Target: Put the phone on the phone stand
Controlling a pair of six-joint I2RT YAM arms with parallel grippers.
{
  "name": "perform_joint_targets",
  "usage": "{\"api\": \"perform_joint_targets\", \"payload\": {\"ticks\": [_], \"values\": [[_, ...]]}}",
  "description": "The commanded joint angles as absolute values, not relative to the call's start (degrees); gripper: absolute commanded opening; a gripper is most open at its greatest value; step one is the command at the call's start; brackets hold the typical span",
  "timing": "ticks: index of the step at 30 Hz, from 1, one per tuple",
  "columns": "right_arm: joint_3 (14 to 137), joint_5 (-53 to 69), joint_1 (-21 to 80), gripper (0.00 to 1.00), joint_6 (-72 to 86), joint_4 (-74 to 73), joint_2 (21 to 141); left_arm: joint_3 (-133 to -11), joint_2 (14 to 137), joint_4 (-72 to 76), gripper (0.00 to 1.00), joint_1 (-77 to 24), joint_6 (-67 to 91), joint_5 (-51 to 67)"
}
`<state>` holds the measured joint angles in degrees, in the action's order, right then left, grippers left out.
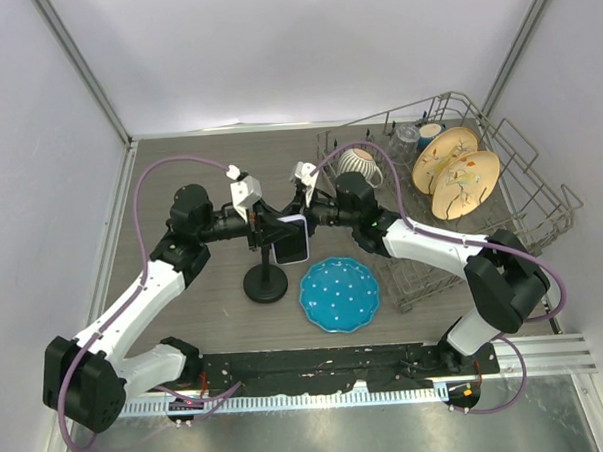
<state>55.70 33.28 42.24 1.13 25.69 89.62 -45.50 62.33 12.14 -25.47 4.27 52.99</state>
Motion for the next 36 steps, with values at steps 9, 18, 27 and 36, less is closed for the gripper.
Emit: {"api": "perform_joint_targets", "payload": {"ticks": [9,18,27,36], "values": [[57.74,41.92,42.89,0.01,0.88,26.02,89.03,-46.93,68.37,30.23,0.00,-19.42,10.36,53.00],[59.94,45.09,42.98,0.01,1.05,24.26,90.53,-47.81,71.54,34.10,0.00,-17.05,14.58,56.76],[58.72,38.60,42.98,0.01,1.75,24.96,88.87,-47.64,69.17,28.13,0.00,-16.70,10.02,50.47],[48.88,17.07,44.56,0.01,8.00,40.95,85.78,-45.97,61.98,15.91,0.00,-17.31,5.01,25.77]]}}
